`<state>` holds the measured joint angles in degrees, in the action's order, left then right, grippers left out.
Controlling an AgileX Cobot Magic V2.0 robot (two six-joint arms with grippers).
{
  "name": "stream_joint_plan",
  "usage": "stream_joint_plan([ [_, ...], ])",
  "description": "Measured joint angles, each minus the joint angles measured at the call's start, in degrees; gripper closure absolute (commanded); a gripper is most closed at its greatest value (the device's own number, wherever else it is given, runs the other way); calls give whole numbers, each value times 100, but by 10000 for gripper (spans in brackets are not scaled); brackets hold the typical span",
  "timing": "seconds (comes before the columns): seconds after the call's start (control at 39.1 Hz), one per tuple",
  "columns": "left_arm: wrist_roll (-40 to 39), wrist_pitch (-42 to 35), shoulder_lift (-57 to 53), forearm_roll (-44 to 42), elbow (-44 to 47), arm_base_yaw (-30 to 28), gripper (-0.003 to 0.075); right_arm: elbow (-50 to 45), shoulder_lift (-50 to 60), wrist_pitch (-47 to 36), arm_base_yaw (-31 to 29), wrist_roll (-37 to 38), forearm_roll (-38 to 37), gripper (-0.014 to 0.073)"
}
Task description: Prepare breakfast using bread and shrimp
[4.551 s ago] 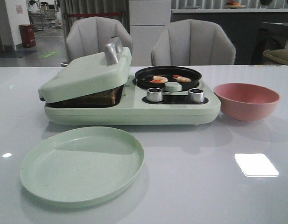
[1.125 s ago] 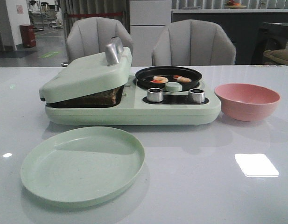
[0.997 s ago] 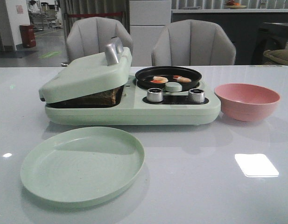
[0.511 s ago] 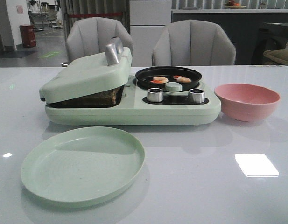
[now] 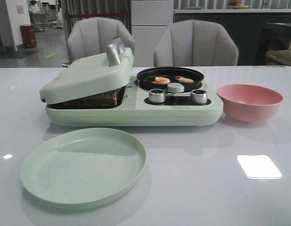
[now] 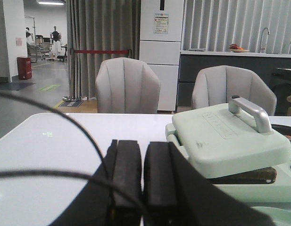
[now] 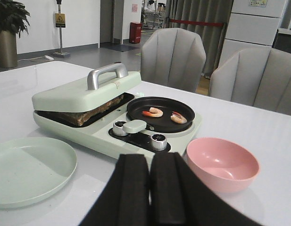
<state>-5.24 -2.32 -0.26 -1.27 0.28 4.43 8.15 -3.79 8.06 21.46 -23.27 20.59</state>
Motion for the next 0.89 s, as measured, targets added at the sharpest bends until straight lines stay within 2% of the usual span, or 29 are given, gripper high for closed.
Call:
stream_joint_plan([
  [0.38,-3,0,0,0,0,0,606,-27,9,57,-151,72,-179,430],
  [0.64,-3,0,0,0,0,0,606,-182,331,91,-1115,1367,-1176,430],
  [0.89,-3,0,0,0,0,0,606,-938,436,-502,-1473,2428,-1803,430],
])
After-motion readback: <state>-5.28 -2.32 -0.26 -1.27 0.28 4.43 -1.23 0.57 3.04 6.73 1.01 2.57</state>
